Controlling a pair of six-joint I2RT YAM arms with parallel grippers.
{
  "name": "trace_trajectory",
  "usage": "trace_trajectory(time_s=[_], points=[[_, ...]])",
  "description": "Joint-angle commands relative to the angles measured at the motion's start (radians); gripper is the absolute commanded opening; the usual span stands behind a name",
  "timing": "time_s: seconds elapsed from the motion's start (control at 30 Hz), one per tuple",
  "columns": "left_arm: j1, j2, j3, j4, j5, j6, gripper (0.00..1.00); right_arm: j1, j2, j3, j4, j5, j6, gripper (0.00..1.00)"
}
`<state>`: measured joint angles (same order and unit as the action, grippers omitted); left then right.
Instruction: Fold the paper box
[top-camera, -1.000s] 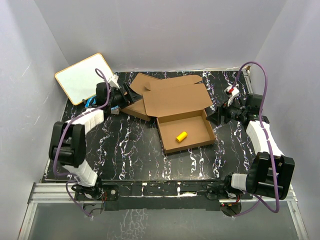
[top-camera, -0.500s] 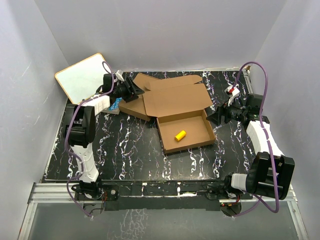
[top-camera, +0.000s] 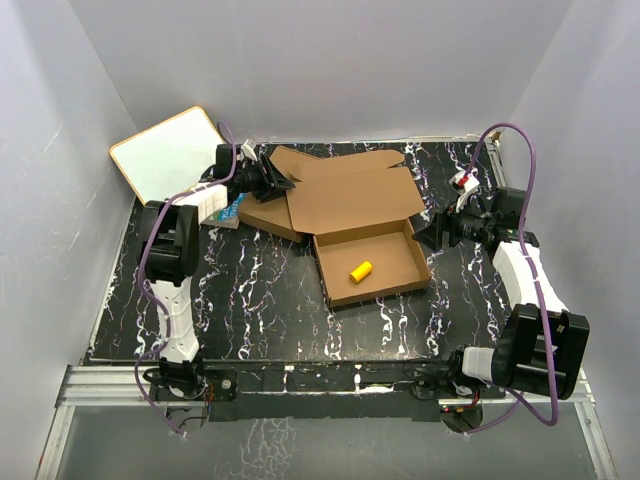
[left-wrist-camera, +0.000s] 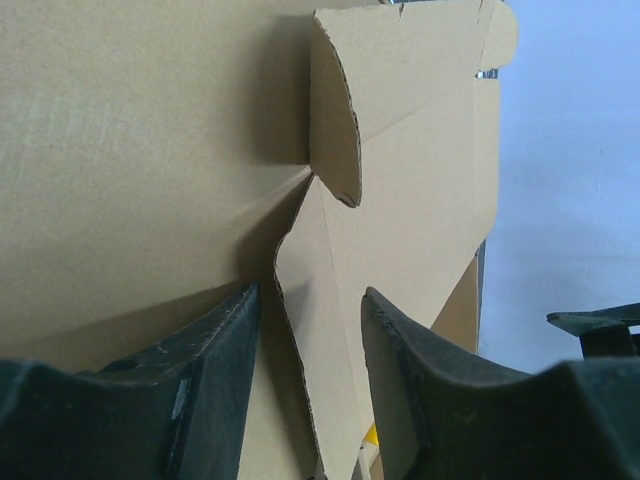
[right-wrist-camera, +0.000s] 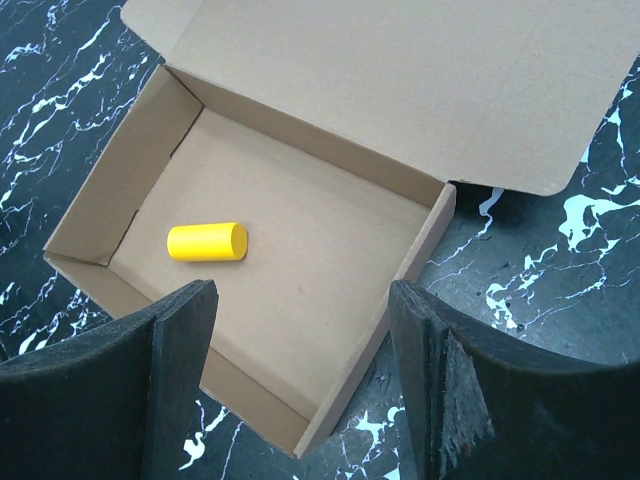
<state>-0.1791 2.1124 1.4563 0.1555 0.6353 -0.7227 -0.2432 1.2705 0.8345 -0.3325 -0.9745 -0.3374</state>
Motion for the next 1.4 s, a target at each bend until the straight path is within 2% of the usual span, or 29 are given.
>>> trace_trajectory(time_s=[0.0, 0.27, 0.5, 0.8, 0.9, 0.97, 1.03, 1.1, 1.23, 1.37], points=[[-0.008, 0.023, 0.047, -0.070, 0.041, 0.022, 0.42, -0.005, -0.007, 0.005, 0.066, -0.031, -0.006, 0.75], [-0.008, 0.035, 0.062, -0.051, 0.085, 0.046, 0.17, -0.005, -0.008, 0.006, 0.067, -0.032, -0.003, 0.75], [-0.009, -0.016, 0.007, 0.062, 0.130, 0.096, 0.01, -0.007, -0.006, 0.008, 0.068, -0.030, -0.002, 0.75], [-0.009, -0.209, -0.223, 0.337, 0.171, 0.163, 0.00, -0.007, -0.018, 0.015, 0.106, -0.027, 0.026, 0.75], [-0.009, -0.268, -0.281, 0.355, 0.191, 0.211, 0.00, -0.007, -0.045, 0.024, 0.179, 0.005, 0.070, 0.78], [-0.010, -0.301, -0.307, 0.345, 0.198, 0.254, 0.00, -0.007, -0.066, 0.015, 0.274, 0.014, 0.099, 0.84], [-0.009, -0.327, -0.329, 0.356, 0.210, 0.280, 0.00, -0.007, -0.055, 0.006, 0.361, -0.010, 0.121, 0.99], [-0.010, -0.348, -0.348, 0.377, 0.228, 0.294, 0.00, -0.007, -0.006, 0.005, 0.427, -0.055, 0.135, 0.99], [-0.012, -0.385, -0.374, 0.389, 0.255, 0.339, 0.00, -0.009, 0.126, 0.106, 0.346, -0.101, 0.170, 0.99], [-0.014, -0.423, -0.399, 0.378, 0.254, 0.391, 0.00, -0.043, 0.168, 0.163, 0.293, -0.076, 0.201, 0.99]])
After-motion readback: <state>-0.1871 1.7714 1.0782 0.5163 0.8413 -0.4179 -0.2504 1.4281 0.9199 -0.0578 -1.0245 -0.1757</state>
